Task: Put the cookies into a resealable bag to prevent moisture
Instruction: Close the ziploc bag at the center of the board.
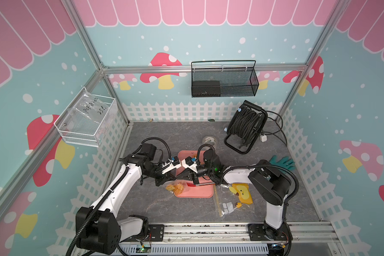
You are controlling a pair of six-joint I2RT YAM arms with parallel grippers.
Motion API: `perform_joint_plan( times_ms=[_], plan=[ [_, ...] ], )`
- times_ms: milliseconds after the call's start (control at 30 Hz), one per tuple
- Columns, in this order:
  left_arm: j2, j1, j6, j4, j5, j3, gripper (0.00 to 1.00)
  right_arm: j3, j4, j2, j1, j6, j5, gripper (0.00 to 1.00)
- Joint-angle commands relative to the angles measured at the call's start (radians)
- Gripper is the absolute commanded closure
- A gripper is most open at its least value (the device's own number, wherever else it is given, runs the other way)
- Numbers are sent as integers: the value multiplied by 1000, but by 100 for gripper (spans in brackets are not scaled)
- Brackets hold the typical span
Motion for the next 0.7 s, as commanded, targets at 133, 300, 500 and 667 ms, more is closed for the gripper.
perform_joint_plan(
  times_ms=[133,300,500,667],
  plan=[
    [-13,20,5,-13,18,12,100,-18,7,6,0,-37,-28,96],
    [-16,29,6,-12,37,15,100,-10,-32,10,-3,-56,-27,79],
    [-12,31,3,-13,48,13,100,12,-44,11,-3,-53,-37,98],
    [-11,30,-3,-1,48,5,89,2,-54,8,-8,-65,-37,100]
  ],
)
